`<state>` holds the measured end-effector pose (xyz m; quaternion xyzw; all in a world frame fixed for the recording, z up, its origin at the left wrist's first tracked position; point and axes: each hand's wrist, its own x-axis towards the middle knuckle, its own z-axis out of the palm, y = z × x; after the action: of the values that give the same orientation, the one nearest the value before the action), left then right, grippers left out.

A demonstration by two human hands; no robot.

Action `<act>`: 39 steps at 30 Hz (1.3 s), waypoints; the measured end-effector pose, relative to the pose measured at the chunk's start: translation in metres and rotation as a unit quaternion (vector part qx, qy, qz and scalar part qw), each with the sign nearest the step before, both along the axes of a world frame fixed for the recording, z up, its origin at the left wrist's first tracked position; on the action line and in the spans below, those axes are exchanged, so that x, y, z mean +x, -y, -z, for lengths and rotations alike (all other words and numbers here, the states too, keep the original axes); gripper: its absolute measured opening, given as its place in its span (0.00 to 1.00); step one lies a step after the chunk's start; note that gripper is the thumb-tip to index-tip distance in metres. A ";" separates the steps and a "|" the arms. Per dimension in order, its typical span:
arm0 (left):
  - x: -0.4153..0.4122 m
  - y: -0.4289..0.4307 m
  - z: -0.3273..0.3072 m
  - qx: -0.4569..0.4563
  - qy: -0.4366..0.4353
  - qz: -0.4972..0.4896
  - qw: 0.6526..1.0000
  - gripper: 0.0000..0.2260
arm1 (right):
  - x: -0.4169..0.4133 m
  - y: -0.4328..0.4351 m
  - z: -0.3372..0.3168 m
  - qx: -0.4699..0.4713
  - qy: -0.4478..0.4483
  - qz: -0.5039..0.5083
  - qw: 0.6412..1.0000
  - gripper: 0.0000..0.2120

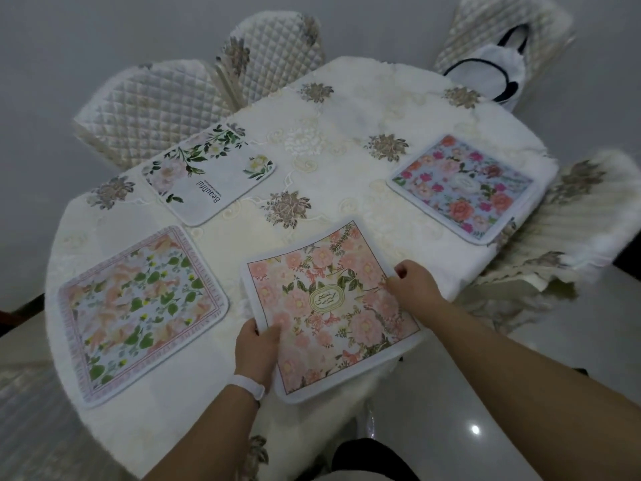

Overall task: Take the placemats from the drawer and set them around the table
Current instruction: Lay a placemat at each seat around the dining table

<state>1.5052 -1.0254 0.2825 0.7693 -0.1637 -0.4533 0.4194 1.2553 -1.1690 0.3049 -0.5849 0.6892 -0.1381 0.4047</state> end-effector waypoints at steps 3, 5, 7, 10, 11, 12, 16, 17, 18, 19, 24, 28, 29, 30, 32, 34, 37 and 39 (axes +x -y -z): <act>0.002 -0.009 -0.004 -0.020 -0.012 0.026 0.999 0.10 | -0.007 -0.026 -0.015 -0.007 0.001 0.031 1.000 0.06; 0.003 -0.017 -0.010 -0.037 -0.026 0.034 0.998 0.10 | -0.010 -0.046 -0.024 -0.022 0.006 0.052 0.998 0.06; 0.003 -0.025 -0.016 -0.050 -0.037 0.045 0.997 0.11 | -0.013 -0.067 -0.035 -0.033 0.009 0.073 0.997 0.06; 0.002 -0.036 -0.026 -0.068 -0.068 0.064 0.993 0.10 | -0.020 -0.099 -0.049 -0.052 0.007 0.105 0.993 0.07; 0.001 -0.038 -0.029 -0.075 -0.076 0.074 0.992 0.10 | -0.023 -0.109 -0.052 -0.056 0.005 0.117 0.992 0.07; 0.000 -0.040 -0.033 -0.083 -0.086 0.083 0.989 0.09 | -0.026 -0.119 -0.056 -0.057 0.002 0.127 0.990 0.07; -0.014 -0.046 -0.047 -0.114 -0.106 0.117 0.981 0.07 | -0.041 -0.145 -0.068 -0.068 0.007 0.154 0.986 0.06; -0.018 -0.046 -0.051 -0.119 -0.104 0.126 0.979 0.07 | -0.045 -0.149 -0.072 -0.073 0.006 0.160 0.984 0.06; -0.023 -0.046 -0.054 -0.122 -0.102 0.134 0.978 0.07 | -0.051 -0.153 -0.075 -0.077 0.005 0.168 0.983 0.05; -0.029 -0.045 -0.057 -0.124 -0.101 0.141 0.977 0.07 | -0.056 -0.157 -0.078 -0.081 0.009 0.175 0.981 0.05; -0.067 -0.032 -0.070 -0.132 -0.093 0.190 0.968 0.07 | -0.097 -0.173 -0.089 -0.103 0.032 0.218 0.970 0.04; -0.122 -0.020 -0.080 -0.138 -0.088 0.228 0.960 0.06 | -0.150 -0.182 -0.091 -0.113 0.058 0.259 0.958 0.04; -0.139 -0.016 -0.083 -0.139 -0.087 0.240 0.957 0.05 | -0.166 -0.184 -0.092 -0.114 0.059 0.268 0.955 0.04; -0.157 -0.013 -0.085 -0.138 -0.085 0.251 0.954 0.05 | -0.183 -0.185 -0.093 -0.116 0.060 0.277 0.952 0.04; -0.197 -0.007 -0.088 -0.137 -0.078 0.269 0.950 0.05 | -0.221 -0.185 -0.094 -0.115 0.057 0.293 0.947 0.04; -0.240 -0.003 -0.091 -0.135 -0.078 0.288 0.945 0.06 | -0.263 -0.186 -0.095 -0.110 0.053 0.312 0.942 0.04; -0.309 0.006 -0.098 -0.132 -0.079 0.310 0.938 0.05 | -0.330 -0.188 -0.096 -0.109 0.064 0.342 0.931 0.03; -0.354 0.015 -0.100 -0.124 -0.078 0.328 0.933 0.06 | -0.374 -0.191 -0.096 -0.108 0.069 0.357 0.925 0.03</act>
<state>1.1514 -1.0406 0.3828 0.5763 -0.4288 -0.6007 0.3509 0.8817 -0.9781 0.4005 -0.3292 0.8038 -0.3873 0.3090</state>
